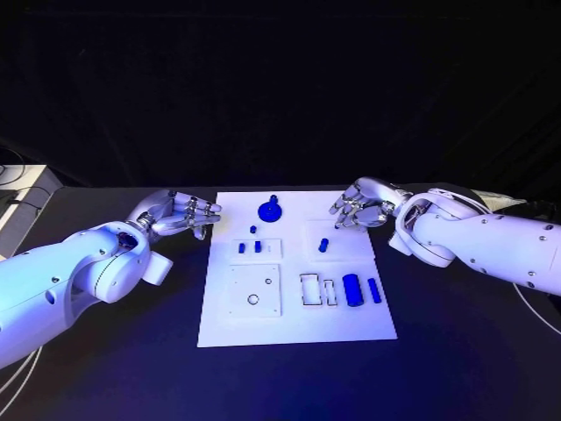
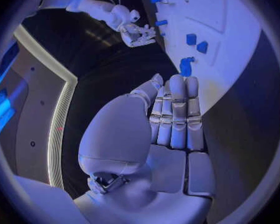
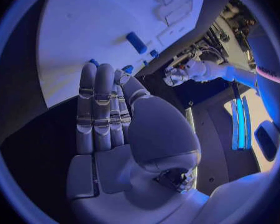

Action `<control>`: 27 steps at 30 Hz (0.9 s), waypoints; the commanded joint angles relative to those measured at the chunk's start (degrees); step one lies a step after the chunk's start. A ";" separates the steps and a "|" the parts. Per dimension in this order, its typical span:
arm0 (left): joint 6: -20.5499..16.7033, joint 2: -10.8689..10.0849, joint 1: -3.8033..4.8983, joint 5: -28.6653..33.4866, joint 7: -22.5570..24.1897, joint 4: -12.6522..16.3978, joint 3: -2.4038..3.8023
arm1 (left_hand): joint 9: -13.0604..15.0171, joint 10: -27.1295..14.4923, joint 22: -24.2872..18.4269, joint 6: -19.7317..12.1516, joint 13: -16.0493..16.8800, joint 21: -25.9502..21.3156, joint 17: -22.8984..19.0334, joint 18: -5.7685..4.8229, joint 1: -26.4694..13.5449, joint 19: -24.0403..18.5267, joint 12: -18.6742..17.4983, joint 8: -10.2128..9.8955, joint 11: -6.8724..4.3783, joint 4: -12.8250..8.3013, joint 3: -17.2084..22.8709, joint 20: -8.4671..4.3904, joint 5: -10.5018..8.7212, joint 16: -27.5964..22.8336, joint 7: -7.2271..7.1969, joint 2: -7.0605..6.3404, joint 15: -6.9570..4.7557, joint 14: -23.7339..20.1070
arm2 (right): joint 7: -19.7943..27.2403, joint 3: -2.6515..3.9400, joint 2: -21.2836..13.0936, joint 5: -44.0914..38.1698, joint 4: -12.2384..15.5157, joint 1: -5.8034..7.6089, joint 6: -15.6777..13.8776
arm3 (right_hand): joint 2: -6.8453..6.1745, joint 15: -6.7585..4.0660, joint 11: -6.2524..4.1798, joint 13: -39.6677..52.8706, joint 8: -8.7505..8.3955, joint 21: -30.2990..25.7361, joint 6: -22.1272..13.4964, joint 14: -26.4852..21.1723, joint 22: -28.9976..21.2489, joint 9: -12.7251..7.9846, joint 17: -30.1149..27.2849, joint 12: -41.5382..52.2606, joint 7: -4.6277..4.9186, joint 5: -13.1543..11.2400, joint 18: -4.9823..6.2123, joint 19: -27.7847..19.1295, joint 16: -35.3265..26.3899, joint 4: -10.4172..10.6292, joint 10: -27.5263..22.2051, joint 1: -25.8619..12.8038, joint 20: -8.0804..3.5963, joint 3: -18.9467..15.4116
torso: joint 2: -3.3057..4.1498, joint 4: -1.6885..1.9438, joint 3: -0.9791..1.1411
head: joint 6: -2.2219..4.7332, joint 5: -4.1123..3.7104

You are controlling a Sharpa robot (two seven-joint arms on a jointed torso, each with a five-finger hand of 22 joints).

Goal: Assemble the parts on the task board

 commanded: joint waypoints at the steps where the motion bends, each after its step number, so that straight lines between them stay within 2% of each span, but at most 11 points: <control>1: 5.56 -0.82 -1.56 11.66 6.51 1.67 1.03 | 0.02 -0.40 -0.40 -0.31 0.00 -0.64 0.45 -0.64 0.36 0.63 0.63 -0.15 -0.13 0.08 -1.31 -0.08 0.18 -0.19 -0.01 0.90 0.00 -0.67 | -8.81 0.02 -0.14 -18.84 1.29 -0.44 -1.08 | 0.09 -0.20 0.19 -0.02 -0.16 2.99 0.14 2.04 2.51 -0.07 3.15 -0.13 -0.10 -1.44 1.38 -0.07 4.89 0.32 -0.88 -0.20 -0.23 0.73 | 0.06 -0.08 0.11 | 0.12 0.20; 2: 5.92 -1.17 -2.25 12.58 7.17 2.18 1.58 | 0.03 -0.57 -0.44 -0.25 -0.03 -0.77 0.51 -0.69 0.30 0.59 0.64 -0.12 -0.10 0.18 -1.53 -0.02 0.17 -0.23 -0.09 0.94 0.01 -0.76 | -10.42 0.02 -0.14 -21.17 1.74 -0.61 -1.61 | 0.06 -0.06 0.46 -0.03 -0.16 4.16 -0.12 1.87 3.61 -0.09 4.68 -0.09 -0.05 -5.79 1.60 -0.25 7.36 0.60 -1.82 -0.54 -0.18 2.15 | 0.07 -0.09 0.09 | 0.04 0.36; 3: 6.11 -1.40 -2.72 13.40 7.66 2.51 1.98 | 0.03 -0.80 -0.50 -0.21 -0.07 -0.95 0.50 -0.74 0.12 0.42 0.60 -0.11 -0.02 0.31 -1.77 0.07 0.17 -0.41 -0.16 0.86 0.11 -1.11 | -11.67 0.02 -0.13 -22.85 2.07 -0.75 -1.94 | -0.77 0.06 0.43 0.07 -0.14 5.28 -0.17 0.62 4.86 -0.06 6.24 0.06 -0.07 -5.47 1.94 -0.81 9.68 0.83 -1.80 -1.05 0.01 4.03 | 0.15 -0.14 0.06 | 0.12 0.41; 5: 6.21 -1.74 -3.37 14.73 8.33 2.98 2.52 | 0.02 -0.92 -0.66 -0.26 -0.03 -1.34 0.64 -0.76 0.12 0.27 0.76 -0.13 0.03 0.44 -2.22 0.20 0.16 -0.44 -0.13 0.93 0.16 -1.36 | -13.59 0.02 -0.05 -25.24 2.53 -0.99 -2.33 | -1.49 0.30 0.94 -0.04 -0.17 6.30 -0.32 0.71 5.82 -0.08 7.38 -0.12 0.13 -5.86 2.32 -0.48 11.75 1.19 -3.65 -1.58 0.09 5.41 | 0.12 -0.15 0.00 | 0.06 0.57; 7: 6.12 -2.02 -3.81 15.63 8.75 3.32 2.92 | 0.03 -0.93 -0.70 -0.27 -0.03 -1.41 0.70 -0.74 0.13 0.33 0.84 -0.12 0.00 0.47 -2.40 0.22 0.17 -0.41 -0.16 0.95 0.16 -1.36 | -15.17 0.02 0.11 -27.01 2.80 -1.18 -2.84 | -2.48 0.77 1.69 -0.07 -0.20 7.15 -0.87 0.72 6.59 -0.11 8.55 -0.08 0.35 -6.14 2.79 0.19 13.91 1.75 -6.38 -2.32 0.32 6.45 | 0.08 -0.16 -0.05 | -0.08 1.12; 9: 6.00 -2.27 -4.12 16.28 9.04 3.60 3.21 | 0.03 -0.88 -0.75 -0.26 -0.02 -1.64 0.93 -0.68 0.34 0.56 1.17 -0.10 -0.03 0.47 -2.97 0.24 0.15 -0.31 -0.12 1.07 0.13 -1.33 | -16.67 0.02 0.29 -28.68 3.06 -1.36 -3.51 | -4.28 1.30 2.19 -0.12 -0.14 7.84 -1.44 -1.20 7.87 -0.03 10.70 -0.20 0.29 -6.06 4.00 0.21 17.86 3.23 -7.22 -2.50 1.30 9.50 | 0.07 -0.11 0.00 | -0.18 1.31; 12: 5.95 -2.55 -4.39 16.86 9.24 3.90 3.46 | 0.02 -0.87 -0.76 -0.25 -0.04 -1.87 1.12 -0.65 0.54 0.76 1.40 -0.11 -0.07 0.41 -3.67 0.24 0.16 -0.30 -0.17 1.30 0.10 -1.33 | -18.32 0.02 0.56 -30.28 3.31 -1.58 -4.18 | -6.45 1.67 2.24 -0.08 -0.02 8.35 -1.54 -2.26 9.63 0.01 11.42 -0.24 0.65 -6.04 5.00 0.38 20.77 5.95 -7.45 -2.08 1.97 12.66 | 0.09 0.00 0.01 | -0.33 1.20; 17: 6.03 -2.89 -4.55 17.19 9.16 4.24 3.61 | 0.03 -0.92 -0.55 -0.31 -0.05 -2.21 1.42 -0.68 0.78 1.00 1.70 -0.12 -0.10 0.33 -4.62 0.21 0.14 -0.37 -0.13 1.62 0.09 -1.26 | -19.56 0.02 0.81 -31.51 3.73 -1.77 -4.40 | -7.58 1.75 2.36 -0.10 -0.11 7.93 -1.89 -2.75 10.83 -0.01 11.14 -0.27 0.81 -6.10 5.41 0.51 21.92 7.96 -7.55 -1.23 2.21 13.93 | 0.14 -0.02 -0.02 | -0.53 1.43; 18: 6.03 -2.95 -4.57 17.22 9.13 4.27 3.62 | 0.02 -0.91 -0.55 -0.32 -0.05 -2.22 1.43 -0.68 0.78 1.01 1.71 -0.13 -0.11 0.33 -4.64 0.21 0.14 -0.36 -0.13 1.62 0.08 -1.24 | -19.76 0.02 0.85 -31.67 3.77 -1.80 -4.28 | -8.28 1.80 2.37 -0.08 -0.14 7.23 -1.76 -2.97 12.07 0.00 10.61 -0.25 0.78 -6.15 5.54 0.59 22.55 9.44 -7.46 -0.59 2.35 14.40 | 0.13 -0.04 0.02 | -0.59 1.45; 27: 6.26 -3.20 -4.61 17.29 8.69 4.30 3.66 | 0.01 -0.95 -0.41 -0.41 -0.05 -2.33 1.60 -0.69 0.80 1.10 1.78 -0.16 -0.10 0.32 -4.98 0.19 0.12 -0.31 -0.10 1.73 0.08 -1.19 | -20.36 0.02 1.66 -32.05 3.22 -2.02 -3.51 | -8.49 1.82 2.33 -0.07 -0.10 5.75 -2.38 -3.12 13.91 -0.01 10.05 -0.23 0.69 -6.44 5.50 1.11 23.17 10.31 -7.54 -0.27 2.33 14.40 | 0.16 -0.08 0.12 | -0.72 1.26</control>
